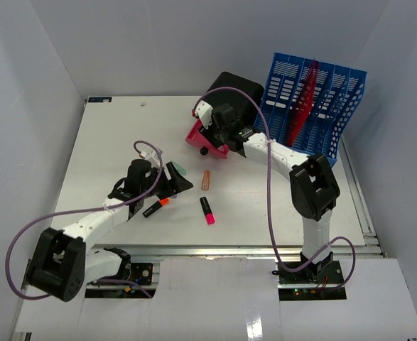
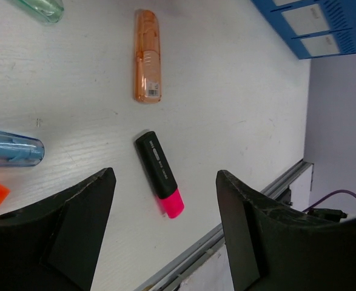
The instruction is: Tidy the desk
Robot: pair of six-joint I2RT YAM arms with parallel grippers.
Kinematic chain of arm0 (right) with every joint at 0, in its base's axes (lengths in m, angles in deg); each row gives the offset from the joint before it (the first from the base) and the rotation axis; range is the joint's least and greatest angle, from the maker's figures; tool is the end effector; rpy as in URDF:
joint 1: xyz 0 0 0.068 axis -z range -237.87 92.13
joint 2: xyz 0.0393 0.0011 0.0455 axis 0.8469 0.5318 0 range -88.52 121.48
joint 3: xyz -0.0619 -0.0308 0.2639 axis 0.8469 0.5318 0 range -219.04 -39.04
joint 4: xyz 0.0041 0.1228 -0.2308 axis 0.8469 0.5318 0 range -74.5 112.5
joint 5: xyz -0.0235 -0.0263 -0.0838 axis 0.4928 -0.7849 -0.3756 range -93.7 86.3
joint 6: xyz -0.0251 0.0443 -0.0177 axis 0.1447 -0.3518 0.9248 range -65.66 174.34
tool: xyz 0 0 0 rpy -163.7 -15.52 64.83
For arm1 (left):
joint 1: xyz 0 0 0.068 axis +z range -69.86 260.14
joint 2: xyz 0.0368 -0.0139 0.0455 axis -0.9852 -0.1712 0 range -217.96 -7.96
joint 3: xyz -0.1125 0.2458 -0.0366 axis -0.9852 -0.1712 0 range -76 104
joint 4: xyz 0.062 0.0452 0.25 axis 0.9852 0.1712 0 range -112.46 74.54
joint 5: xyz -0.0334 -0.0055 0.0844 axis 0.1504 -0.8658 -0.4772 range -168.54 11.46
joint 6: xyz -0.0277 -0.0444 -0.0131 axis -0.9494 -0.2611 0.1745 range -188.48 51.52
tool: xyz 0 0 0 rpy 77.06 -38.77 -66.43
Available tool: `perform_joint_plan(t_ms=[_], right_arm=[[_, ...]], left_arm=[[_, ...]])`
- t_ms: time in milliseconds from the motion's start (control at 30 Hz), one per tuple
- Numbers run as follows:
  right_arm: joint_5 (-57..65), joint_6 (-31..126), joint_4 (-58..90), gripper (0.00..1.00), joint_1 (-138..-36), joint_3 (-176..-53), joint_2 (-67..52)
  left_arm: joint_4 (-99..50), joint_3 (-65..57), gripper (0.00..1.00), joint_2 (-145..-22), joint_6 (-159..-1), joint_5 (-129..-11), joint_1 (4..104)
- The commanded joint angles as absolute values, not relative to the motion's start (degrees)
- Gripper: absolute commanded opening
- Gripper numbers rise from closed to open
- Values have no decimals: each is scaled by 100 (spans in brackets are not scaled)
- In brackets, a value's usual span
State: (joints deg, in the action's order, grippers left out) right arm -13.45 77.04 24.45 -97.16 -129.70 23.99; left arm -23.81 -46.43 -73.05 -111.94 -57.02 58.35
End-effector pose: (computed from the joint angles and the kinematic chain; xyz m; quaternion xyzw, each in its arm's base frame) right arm 0.3633 0.2894 0.2661 -0.4101 0.7643 -0.0022 0.4976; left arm 0.2104 -0.0981 0.1992 -0.0773 0.8691 -0.3870 0.2983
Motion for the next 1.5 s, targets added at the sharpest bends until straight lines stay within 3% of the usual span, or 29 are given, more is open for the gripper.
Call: perform_joint_plan(t_ms=[0, 167, 300, 633, 867, 1033, 1167, 1467], right_arm=[[-824, 7507, 2460, 56, -9566, -13156, 1988], [463, 7391, 3153, 64, -9103, -13110, 1306], [3474, 7980, 3500, 78, -8182, -11978, 260], [5405, 8097, 2901, 80, -6675, -9735, -1708], [6106, 7951, 2859, 80, -6295, -9579, -1763], [6244, 7940, 2851, 80, -6194, -9521, -1845], [6323, 7939, 2843, 80, -6098, -9496, -1924], [6479, 7917, 2837, 80, -5966, -9450, -2019]], left_arm=[[-2562, -4101, 77, -8117, -11122, -6107, 5486], [-2345, -3434, 74, -9017, -11097, -6658, 5134], [-1751, -2639, 74, -9800, -10982, -7230, 4732], [-384, -1078, 74, -11276, -10705, -8825, 4050], [7, -448, 68, -11830, -10626, -9389, 3864], [125, -307, 45, -11989, -10627, -9555, 3772], [212, -355, 42, -11996, -10618, -9736, 3668], [214, -856, 30, -10823, -10661, -9747, 3580]])
